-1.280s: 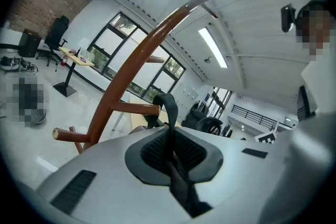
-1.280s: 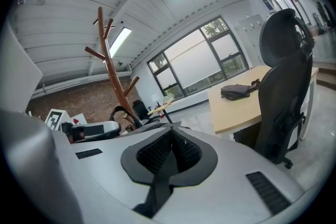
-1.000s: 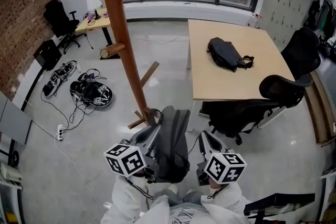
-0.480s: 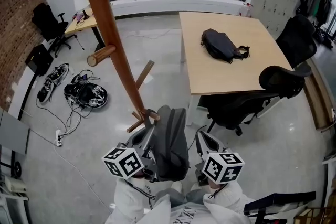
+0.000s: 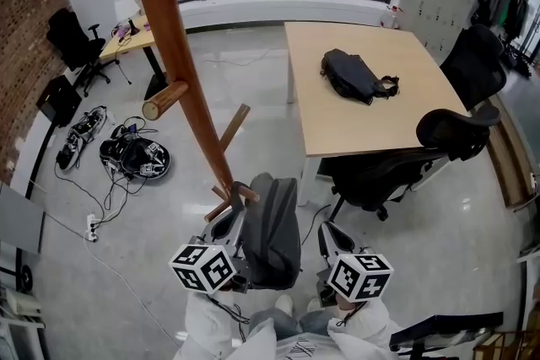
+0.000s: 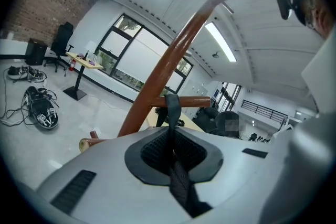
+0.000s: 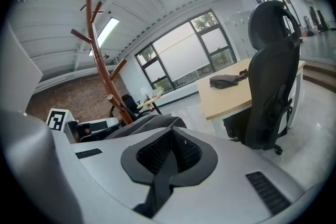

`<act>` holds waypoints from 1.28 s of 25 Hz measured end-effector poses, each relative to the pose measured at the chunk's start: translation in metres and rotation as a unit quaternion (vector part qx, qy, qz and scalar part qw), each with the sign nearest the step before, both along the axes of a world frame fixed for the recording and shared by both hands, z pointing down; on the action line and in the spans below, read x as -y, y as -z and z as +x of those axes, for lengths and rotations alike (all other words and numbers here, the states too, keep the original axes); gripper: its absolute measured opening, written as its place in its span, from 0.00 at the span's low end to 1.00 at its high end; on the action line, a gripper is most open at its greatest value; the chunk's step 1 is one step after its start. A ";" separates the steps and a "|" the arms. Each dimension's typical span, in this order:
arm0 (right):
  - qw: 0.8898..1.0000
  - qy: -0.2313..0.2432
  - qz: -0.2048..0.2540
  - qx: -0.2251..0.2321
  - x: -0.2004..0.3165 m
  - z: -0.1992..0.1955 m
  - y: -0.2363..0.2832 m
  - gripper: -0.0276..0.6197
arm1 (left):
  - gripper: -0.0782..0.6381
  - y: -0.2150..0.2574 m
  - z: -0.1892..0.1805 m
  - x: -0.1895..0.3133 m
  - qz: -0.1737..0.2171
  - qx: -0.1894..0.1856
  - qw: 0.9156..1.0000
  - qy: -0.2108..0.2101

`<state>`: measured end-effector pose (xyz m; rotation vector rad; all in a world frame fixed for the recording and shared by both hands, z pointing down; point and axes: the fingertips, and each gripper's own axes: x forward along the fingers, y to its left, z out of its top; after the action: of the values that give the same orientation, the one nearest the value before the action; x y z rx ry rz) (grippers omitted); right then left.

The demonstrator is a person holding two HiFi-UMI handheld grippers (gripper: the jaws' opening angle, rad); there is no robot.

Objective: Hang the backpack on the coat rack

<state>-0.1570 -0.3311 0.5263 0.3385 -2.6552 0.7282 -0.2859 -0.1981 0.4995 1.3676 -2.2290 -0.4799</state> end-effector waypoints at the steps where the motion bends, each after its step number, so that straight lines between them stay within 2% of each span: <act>1: 1.000 -0.001 -0.001 -0.001 0.000 0.001 0.000 0.06 | 0.13 -0.001 -0.001 0.000 -0.007 0.005 1.000 0.005; 4: 1.000 -0.005 0.001 -0.003 0.004 0.004 0.001 0.06 | 0.13 -0.005 -0.007 -0.001 -0.039 0.024 0.998 0.032; 7: 1.000 -0.006 0.001 -0.008 0.006 0.007 -0.002 0.06 | 0.13 -0.011 -0.012 -0.001 -0.077 0.044 0.993 0.072; 12: 1.000 0.000 -0.005 -0.014 0.003 0.013 -0.007 0.06 | 0.13 -0.017 -0.015 0.002 -0.092 0.060 0.987 0.116; 15: 1.000 0.004 -0.006 -0.014 0.000 0.015 -0.007 0.06 | 0.13 -0.019 -0.016 -0.001 -0.119 0.080 0.980 0.141; 18: 1.000 0.006 -0.008 -0.013 -0.001 0.017 -0.007 0.06 | 0.14 -0.019 -0.016 -0.003 -0.134 0.082 0.974 0.162; 24: 1.000 0.019 -0.007 -0.008 -0.004 0.020 -0.004 0.06 | 0.17 -0.013 -0.011 -0.018 -0.132 0.080 0.967 0.201; 32: 0.999 0.051 -0.007 0.006 -0.015 0.022 0.005 0.06 | 0.17 0.003 0.009 -0.036 -0.112 0.074 0.965 0.224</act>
<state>-0.1350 -0.3161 0.5215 0.1945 -2.6549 0.7174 -0.2767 -0.1625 0.4970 0.8037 -2.6314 -0.2665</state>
